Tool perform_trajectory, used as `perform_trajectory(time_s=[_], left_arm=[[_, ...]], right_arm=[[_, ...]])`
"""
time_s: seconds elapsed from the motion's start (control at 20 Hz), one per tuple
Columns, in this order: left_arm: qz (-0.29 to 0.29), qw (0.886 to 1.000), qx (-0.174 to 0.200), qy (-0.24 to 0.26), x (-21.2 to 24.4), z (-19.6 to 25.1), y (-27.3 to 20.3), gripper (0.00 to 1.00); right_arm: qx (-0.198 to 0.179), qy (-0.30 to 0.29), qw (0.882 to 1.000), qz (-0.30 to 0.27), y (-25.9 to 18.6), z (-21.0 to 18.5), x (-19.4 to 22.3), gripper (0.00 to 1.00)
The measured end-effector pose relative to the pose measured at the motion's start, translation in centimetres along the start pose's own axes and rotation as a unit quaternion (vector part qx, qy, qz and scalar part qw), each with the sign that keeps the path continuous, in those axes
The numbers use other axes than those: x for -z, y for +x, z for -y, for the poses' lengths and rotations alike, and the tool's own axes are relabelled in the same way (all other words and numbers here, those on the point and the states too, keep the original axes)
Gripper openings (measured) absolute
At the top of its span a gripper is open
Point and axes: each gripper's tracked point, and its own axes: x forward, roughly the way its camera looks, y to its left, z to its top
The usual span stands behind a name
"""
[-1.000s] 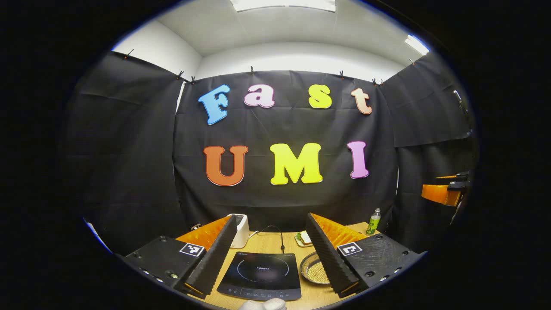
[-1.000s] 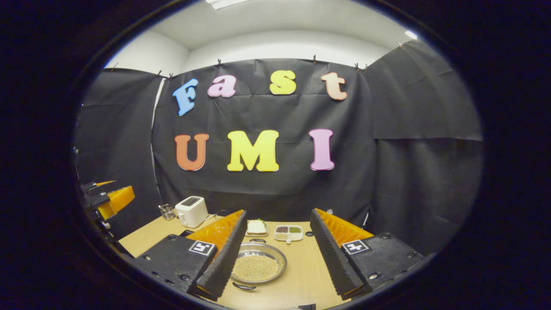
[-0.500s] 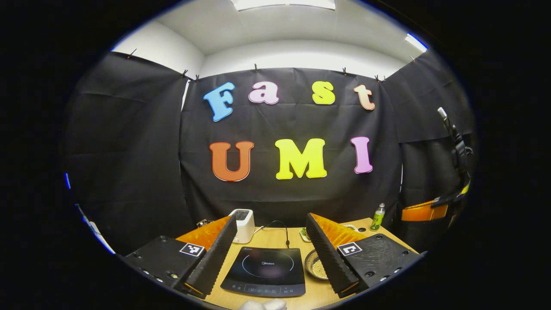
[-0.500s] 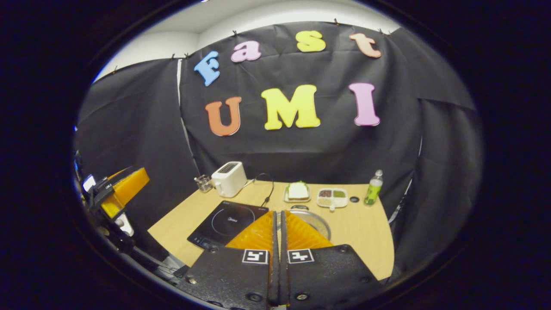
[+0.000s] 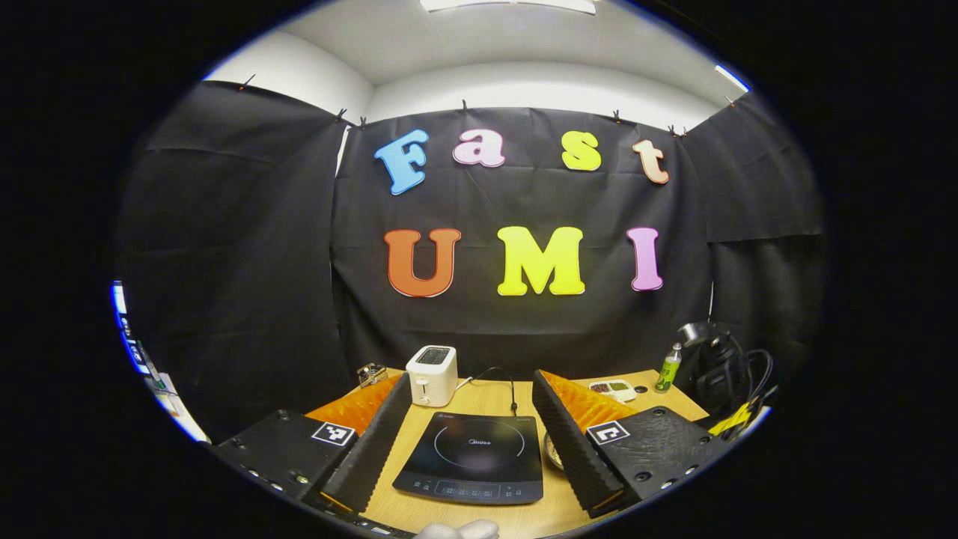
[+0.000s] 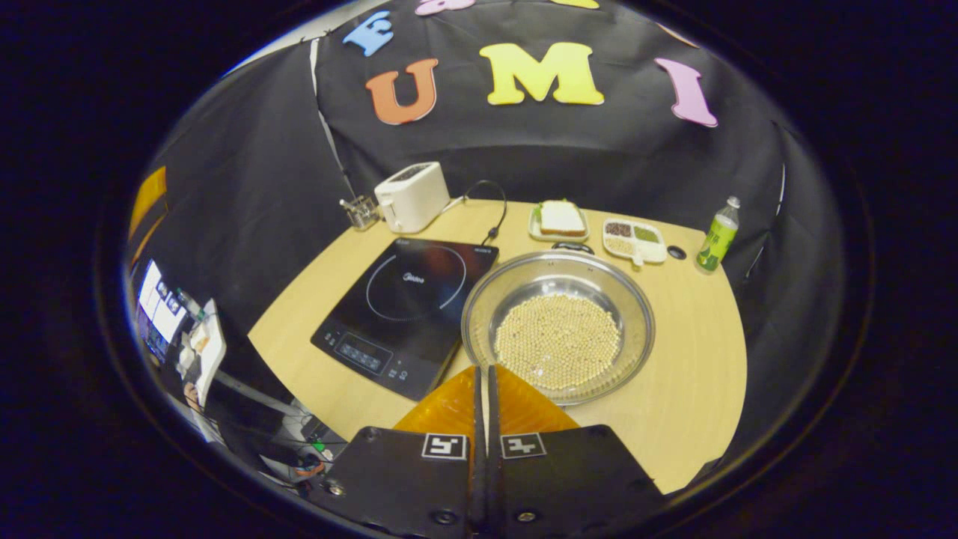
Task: First push the handle of the pot to place it horizontally, then grasp the pot with both hands and set it on the induction cooktop.
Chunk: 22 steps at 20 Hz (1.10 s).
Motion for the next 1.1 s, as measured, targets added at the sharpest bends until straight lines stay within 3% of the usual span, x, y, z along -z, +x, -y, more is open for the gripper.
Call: perform_trajectory(time_s=[0.45,1.1], left_arm=[[-0.025,0.999,-0.030,0.001,2.0,-2.0,-0.5,0.96],[-0.028,0.999,-0.022,0.001,2.4,-0.5,-0.5,0.96]], right_arm=[[0.000,-0.012,0.995,-0.095,6.9,-1.2,6.5,0.04],[0.016,0.006,0.995,-0.102,7.6,2.0,8.3,0.01]])
